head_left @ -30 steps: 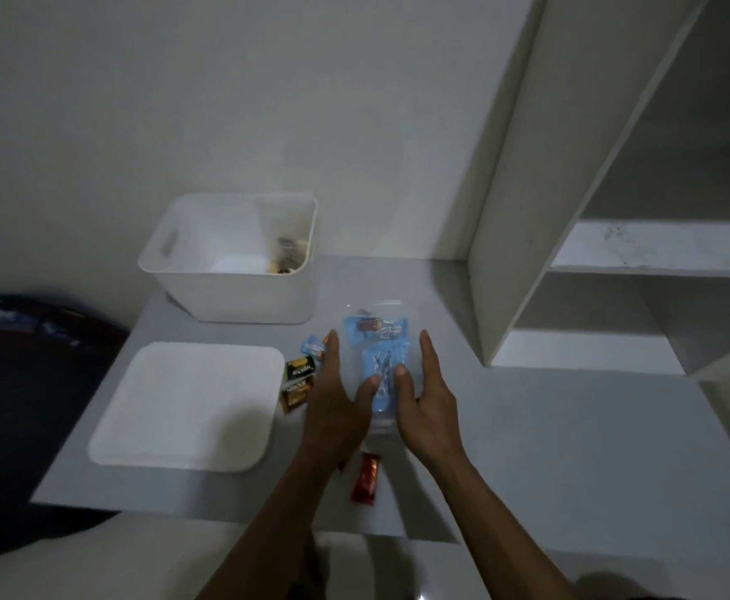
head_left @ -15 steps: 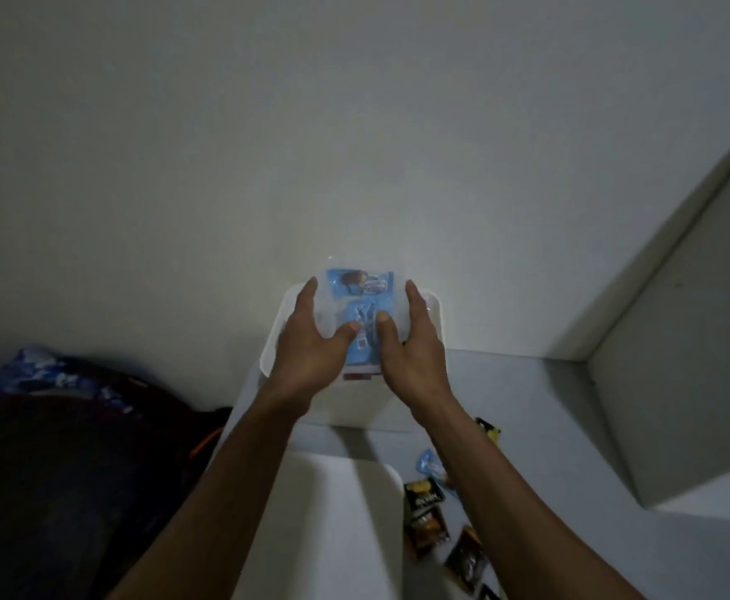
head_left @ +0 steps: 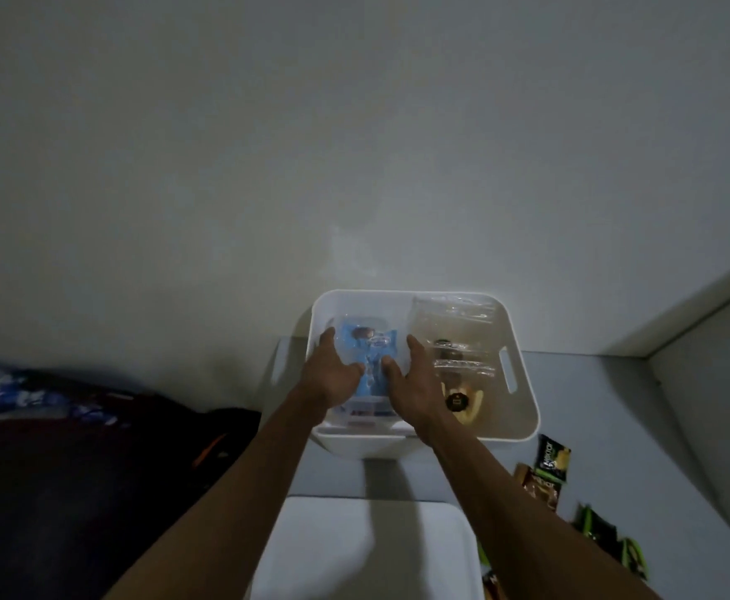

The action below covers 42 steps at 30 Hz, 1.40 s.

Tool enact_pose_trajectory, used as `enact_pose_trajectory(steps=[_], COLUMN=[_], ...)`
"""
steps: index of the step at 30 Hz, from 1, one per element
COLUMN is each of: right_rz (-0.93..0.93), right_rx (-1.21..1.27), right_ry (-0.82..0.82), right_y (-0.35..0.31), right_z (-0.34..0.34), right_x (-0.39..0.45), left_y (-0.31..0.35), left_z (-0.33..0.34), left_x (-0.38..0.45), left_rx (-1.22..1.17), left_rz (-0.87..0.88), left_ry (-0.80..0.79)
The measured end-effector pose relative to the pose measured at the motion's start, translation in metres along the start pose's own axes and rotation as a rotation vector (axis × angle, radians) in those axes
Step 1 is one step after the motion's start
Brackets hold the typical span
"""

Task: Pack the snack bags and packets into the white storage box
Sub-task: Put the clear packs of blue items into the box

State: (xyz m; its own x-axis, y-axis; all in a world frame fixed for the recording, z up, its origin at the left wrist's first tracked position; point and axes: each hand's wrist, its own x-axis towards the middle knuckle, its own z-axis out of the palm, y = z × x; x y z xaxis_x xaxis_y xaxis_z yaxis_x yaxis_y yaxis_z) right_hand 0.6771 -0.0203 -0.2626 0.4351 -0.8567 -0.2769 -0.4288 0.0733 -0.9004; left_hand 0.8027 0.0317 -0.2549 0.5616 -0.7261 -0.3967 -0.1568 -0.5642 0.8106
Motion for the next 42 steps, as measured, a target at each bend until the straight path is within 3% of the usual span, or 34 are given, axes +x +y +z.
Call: enact_pose_trajectory(steps=[15, 23, 27, 37, 42], right_rz=[0.237, 0.262, 0.263, 0.187, 0.078], right_rx=[-0.115, -0.135, -0.138, -0.218, -0.237], right_ry=[-0.031, -0.101, -0.126, -0.086, -0.022], right_y=[0.014, 0.025, 0.028, 0.022, 0.006], right_z=[0.014, 0.022, 0.021, 0.013, -0.015], right_x=[0.043, 0.054, 0.055, 0.047, 0.034], left_y=[-0.033, -0.038, -0.042, -0.033, -0.006], left_z=[0.023, 0.03, 0.029, 0.034, 0.036], left_x=[0.056, 0.063, 0.06, 0.051, 0.039], left_rx=[0.073, 0.081, 0.249, 0.418, 0.432], left_rz=[-0.145, -0.101, -0.065, 0.031, 0.173], left_ry=[-0.07, -0.091, -0.021, 0.035, 0.158])
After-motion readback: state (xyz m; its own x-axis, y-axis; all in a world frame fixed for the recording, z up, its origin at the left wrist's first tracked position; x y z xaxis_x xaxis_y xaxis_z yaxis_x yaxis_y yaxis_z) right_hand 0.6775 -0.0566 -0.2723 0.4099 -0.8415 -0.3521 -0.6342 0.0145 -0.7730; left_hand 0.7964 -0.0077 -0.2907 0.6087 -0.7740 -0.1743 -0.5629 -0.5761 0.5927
